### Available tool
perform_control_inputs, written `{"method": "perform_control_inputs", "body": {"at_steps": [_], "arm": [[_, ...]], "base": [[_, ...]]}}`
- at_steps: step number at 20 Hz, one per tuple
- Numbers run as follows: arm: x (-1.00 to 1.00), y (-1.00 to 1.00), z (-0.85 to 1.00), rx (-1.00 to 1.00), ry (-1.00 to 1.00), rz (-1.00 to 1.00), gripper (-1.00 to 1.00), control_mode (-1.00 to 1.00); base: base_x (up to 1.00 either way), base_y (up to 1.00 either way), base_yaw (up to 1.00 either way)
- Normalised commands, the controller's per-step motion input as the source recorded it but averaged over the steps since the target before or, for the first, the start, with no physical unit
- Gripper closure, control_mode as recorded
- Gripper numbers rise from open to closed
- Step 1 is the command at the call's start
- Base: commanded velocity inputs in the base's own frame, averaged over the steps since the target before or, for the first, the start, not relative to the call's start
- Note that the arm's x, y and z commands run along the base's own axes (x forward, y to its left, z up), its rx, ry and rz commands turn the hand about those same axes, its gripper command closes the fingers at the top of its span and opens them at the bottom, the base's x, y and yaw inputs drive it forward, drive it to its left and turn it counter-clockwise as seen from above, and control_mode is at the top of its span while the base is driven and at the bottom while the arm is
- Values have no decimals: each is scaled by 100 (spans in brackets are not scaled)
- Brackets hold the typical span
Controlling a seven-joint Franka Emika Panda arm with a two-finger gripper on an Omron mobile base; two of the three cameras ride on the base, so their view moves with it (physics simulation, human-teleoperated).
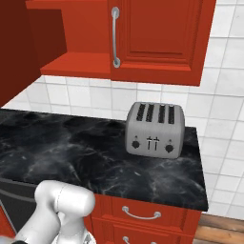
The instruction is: Pick the onion from the counter and place it in the cabinet. Then close the cabinet.
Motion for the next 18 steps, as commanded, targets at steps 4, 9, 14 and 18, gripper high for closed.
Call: {"method": "perform_control_inputs", "body": {"at_steps": [4, 9, 14, 18], "arm": [[1, 53, 0, -20, -26, 8, -100, -100], [33, 41, 0, -21, -29, 2, -100, -100], [61, 27, 0, -19, -18, 0, -100, -100], [67, 23, 0, -19, -18, 0, -100, -100]], "base": [[0, 0, 0], [0, 0, 0], [0, 0, 0], [0, 0, 0]]}}
